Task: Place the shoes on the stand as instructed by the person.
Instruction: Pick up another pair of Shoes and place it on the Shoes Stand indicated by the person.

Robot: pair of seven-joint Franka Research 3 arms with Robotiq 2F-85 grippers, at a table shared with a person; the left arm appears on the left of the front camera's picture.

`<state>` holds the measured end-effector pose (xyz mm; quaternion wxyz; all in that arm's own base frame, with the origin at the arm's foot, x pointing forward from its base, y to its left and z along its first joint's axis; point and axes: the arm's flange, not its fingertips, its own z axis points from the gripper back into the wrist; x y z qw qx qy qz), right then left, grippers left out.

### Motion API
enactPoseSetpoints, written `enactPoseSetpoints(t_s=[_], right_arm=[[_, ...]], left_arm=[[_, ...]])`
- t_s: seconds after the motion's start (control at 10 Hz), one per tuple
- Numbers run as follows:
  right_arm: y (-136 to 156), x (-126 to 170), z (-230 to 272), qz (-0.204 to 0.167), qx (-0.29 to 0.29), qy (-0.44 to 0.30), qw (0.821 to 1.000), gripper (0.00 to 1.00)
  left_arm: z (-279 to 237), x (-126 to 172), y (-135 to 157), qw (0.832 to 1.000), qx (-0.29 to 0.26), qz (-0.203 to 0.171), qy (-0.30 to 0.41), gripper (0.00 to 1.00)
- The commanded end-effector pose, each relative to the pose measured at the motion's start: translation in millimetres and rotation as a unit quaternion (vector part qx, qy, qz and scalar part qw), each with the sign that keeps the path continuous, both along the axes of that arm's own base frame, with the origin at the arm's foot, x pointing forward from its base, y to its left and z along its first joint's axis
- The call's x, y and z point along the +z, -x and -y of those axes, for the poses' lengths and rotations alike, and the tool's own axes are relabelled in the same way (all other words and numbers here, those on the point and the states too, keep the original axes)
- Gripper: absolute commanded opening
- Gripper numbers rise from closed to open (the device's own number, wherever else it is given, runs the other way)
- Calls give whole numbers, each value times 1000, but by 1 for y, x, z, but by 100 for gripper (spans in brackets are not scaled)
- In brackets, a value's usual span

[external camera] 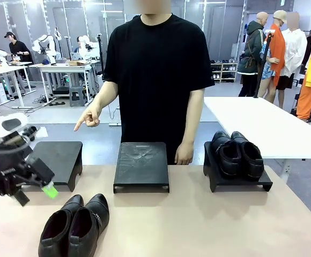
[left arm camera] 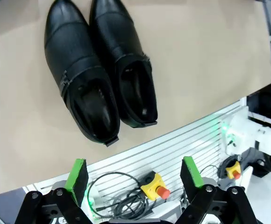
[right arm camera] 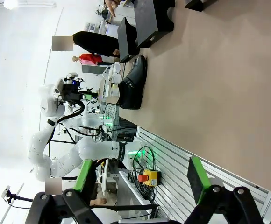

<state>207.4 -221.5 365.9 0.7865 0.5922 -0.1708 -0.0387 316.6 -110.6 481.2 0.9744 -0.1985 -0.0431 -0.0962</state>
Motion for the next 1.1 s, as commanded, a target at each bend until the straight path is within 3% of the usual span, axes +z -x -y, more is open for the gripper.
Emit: enactPoseSetpoints(t_s=[0.0,0.3,1.0], right_arm=[[1,4,-1,3,-5,-5,1000,100],[1,4,-1,3,-5,-5,1000,100],[1,4,-1,3,-5,-5,1000,100]], left_arm=[[23,-26,6,999,26,5,-20,100],[31,-59,12,998,43,-13,-49,100],[42,-129,-2,996,66,11,-66,100]])
